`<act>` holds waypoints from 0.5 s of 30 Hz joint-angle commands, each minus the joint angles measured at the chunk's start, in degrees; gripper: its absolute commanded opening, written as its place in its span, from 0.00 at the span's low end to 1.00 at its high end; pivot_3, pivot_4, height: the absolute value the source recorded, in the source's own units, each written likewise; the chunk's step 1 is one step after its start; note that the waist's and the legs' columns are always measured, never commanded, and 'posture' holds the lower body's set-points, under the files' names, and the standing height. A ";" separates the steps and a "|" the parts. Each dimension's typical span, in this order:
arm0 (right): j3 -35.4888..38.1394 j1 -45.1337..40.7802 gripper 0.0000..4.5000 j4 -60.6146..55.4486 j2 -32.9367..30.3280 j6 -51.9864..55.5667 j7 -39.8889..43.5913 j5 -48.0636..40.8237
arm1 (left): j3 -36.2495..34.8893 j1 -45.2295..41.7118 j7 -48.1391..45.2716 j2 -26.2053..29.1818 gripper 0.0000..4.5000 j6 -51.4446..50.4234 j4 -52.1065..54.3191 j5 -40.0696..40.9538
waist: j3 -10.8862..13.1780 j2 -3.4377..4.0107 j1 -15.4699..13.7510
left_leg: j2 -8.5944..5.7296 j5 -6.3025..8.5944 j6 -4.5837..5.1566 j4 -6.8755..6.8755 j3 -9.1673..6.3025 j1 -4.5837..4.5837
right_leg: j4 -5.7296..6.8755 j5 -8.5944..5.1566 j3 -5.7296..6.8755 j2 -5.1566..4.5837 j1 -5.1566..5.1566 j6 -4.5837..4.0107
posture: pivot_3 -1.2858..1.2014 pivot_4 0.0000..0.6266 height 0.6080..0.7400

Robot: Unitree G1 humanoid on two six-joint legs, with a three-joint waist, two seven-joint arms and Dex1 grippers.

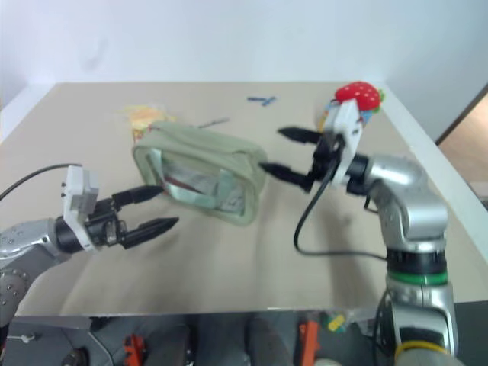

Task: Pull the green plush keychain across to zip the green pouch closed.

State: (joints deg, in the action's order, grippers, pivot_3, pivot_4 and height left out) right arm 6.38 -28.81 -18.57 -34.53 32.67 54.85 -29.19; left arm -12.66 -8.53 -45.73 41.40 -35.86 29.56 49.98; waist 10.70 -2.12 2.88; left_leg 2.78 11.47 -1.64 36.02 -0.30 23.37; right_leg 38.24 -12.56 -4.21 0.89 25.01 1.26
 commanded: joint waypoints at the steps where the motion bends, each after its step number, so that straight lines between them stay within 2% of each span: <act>1: -0.52 1.78 0.99 -7.71 1.49 1.42 -5.14 -1.59 | 0.76 -2.02 -1.19 0.17 1.00 1.00 -0.46 -0.74 | 0.00 0.00 0.06 | 0.00 -0.03 0.01 0.05 0.00 -0.01 | 0.00 0.06 -0.02 0.01 -0.01 -0.01 | 0.52 0.24 1.00; 8: -4.60 3.48 0.99 -7.87 4.52 1.59 -10.32 -0.03 | 1.90 -2.28 -1.71 -0.56 1.00 1.29 -0.74 -1.94 | -0.01 -0.01 -0.02 | -0.02 -0.07 0.04 0.43 0.06 0.00 | -0.01 0.10 -0.12 0.01 -0.12 -0.11 | 0.52 0.24 1.00; 11: -6.61 3.86 0.80 -5.80 4.93 -0.09 -10.61 1.61 | 2.05 -2.37 -1.57 -0.92 1.00 1.17 -0.62 -2.14 | -0.01 -0.02 -0.07 | -0.03 -0.07 0.04 0.43 0.07 0.02 | -0.03 0.11 -0.15 0.01 -0.12 -0.09 | 0.52 0.24 1.00; 15: -8.05 4.02 0.50 -3.97 5.13 -1.87 -10.34 3.05 | 2.04 -2.41 -1.38 -1.17 1.00 0.99 -0.40 -2.27 | -0.01 -0.02 -0.07 | -0.02 -0.07 0.04 0.35 0.07 0.04 | -0.03 0.08 -0.15 0.03 -0.08 -0.14 | 0.52 0.24 1.00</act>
State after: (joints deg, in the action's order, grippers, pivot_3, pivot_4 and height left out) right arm -1.79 -24.70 -21.98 -29.55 32.27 44.61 -26.42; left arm -10.26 -10.02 -46.85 40.08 -35.85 28.07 47.68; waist 10.69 -2.13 2.81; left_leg 2.76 11.40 -1.60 36.35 -0.24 23.41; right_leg 38.21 -12.48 -4.35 0.92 24.95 1.12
